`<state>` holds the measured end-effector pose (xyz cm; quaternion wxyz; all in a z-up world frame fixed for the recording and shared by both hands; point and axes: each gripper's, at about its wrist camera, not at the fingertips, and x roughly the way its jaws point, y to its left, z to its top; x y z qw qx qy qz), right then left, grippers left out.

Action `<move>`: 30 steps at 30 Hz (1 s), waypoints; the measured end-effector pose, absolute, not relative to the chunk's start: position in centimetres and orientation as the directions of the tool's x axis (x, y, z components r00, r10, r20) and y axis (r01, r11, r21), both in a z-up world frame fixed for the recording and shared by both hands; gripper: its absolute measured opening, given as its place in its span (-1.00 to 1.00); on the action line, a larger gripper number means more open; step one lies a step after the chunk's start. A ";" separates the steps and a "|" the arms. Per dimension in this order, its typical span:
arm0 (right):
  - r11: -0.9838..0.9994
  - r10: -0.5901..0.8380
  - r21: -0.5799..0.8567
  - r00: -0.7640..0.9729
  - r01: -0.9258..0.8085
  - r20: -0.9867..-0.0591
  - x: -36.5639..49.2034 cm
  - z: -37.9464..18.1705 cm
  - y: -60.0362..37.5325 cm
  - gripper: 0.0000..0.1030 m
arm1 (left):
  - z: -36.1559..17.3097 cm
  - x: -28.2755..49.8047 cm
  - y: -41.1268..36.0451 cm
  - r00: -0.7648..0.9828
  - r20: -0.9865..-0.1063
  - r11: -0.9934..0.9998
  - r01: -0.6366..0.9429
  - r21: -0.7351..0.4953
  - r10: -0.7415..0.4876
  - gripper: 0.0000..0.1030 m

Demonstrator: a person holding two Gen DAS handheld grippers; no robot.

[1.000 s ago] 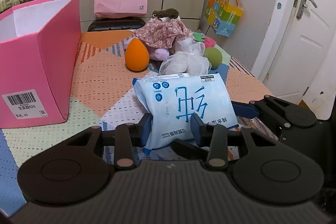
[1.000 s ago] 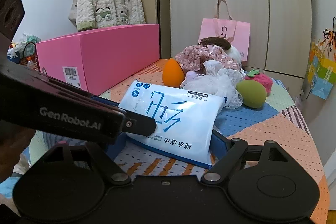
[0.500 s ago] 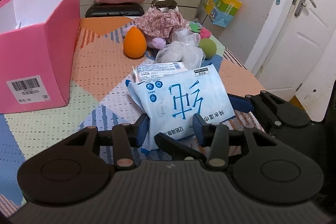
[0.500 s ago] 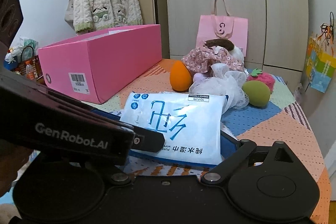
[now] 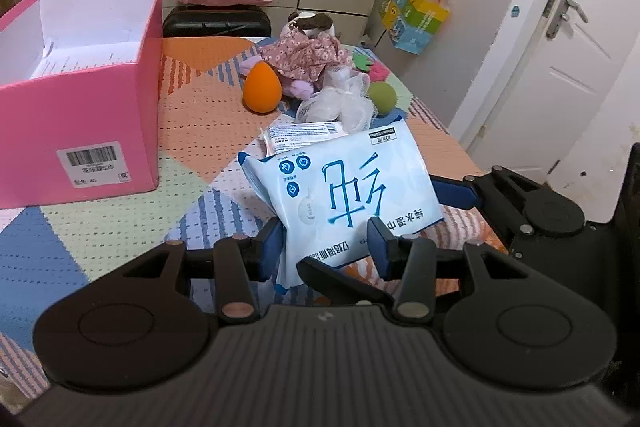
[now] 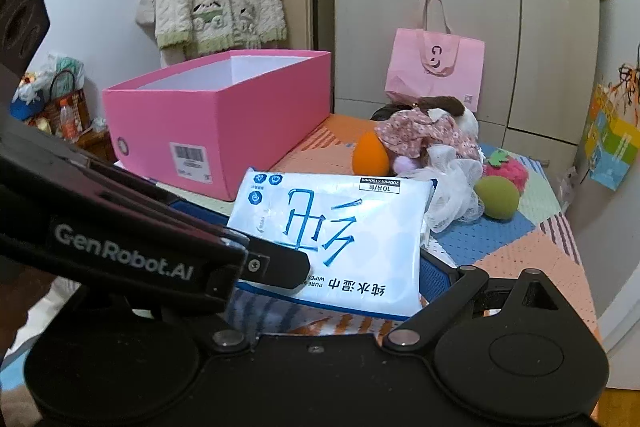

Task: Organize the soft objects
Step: 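Lift the wipes pack with the left gripper and carry it over the pink box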

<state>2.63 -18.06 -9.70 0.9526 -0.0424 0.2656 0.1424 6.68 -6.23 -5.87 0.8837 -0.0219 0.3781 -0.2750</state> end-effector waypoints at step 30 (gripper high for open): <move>0.833 0.485 0.159 0.563 -0.530 -0.669 3.5 -4.4 -6.3 0.92 | 0.5 5.0 8.3 0.440 -0.771 0.867 0.412 -0.282 -0.460 -0.16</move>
